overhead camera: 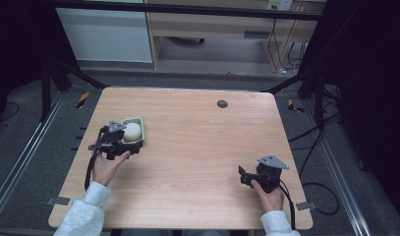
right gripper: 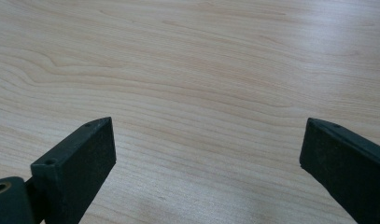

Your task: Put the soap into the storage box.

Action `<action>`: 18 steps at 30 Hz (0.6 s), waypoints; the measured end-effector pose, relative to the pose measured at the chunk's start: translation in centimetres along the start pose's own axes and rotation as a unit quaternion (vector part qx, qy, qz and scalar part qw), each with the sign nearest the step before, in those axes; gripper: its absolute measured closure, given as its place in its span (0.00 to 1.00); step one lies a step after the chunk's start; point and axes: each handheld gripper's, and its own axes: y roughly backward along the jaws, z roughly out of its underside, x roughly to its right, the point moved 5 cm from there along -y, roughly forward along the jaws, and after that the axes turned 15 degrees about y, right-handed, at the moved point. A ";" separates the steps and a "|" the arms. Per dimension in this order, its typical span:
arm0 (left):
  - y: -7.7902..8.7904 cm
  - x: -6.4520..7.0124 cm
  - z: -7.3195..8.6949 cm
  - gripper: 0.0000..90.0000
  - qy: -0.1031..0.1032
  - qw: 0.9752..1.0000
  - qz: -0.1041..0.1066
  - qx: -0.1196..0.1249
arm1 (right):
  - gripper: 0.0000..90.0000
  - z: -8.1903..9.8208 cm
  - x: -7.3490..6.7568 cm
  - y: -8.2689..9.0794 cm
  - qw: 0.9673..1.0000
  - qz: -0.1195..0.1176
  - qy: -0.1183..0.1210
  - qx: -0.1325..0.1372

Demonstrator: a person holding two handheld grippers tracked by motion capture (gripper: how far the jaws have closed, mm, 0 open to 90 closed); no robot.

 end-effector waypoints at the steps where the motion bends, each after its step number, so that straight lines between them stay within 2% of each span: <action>1: 0.0 -0.1 0.2 0.19 -0.004 1.000 -0.002 0.000 | 0.04 0.0 0.0 0.0 1.000 0.000 -0.001 0.001; 3: 0.3 -0.1 0.8 0.19 0.003 1.000 0.001 0.008 | 0.04 0.0 0.0 0.0 1.000 0.000 -0.001 0.001; 4: 0.5 -0.1 1.2 0.19 -0.005 1.000 0.001 0.008 | 0.04 0.0 0.0 0.1 1.000 -0.001 -0.002 0.002; 6: 0.8 -0.1 1.8 0.20 -0.006 1.000 0.002 0.017 | 0.04 0.0 0.1 0.1 1.000 -0.001 -0.002 0.002; 11: 2.0 -0.4 3.3 0.21 0.007 0.999 0.011 0.039 | 0.04 0.0 0.0 0.3 1.000 -0.001 0.001 0.003; 18: 3.2 -1.8 5.8 0.24 0.017 0.999 0.004 0.032 | 0.04 0.0 -0.1 0.4 1.000 -0.004 0.002 0.005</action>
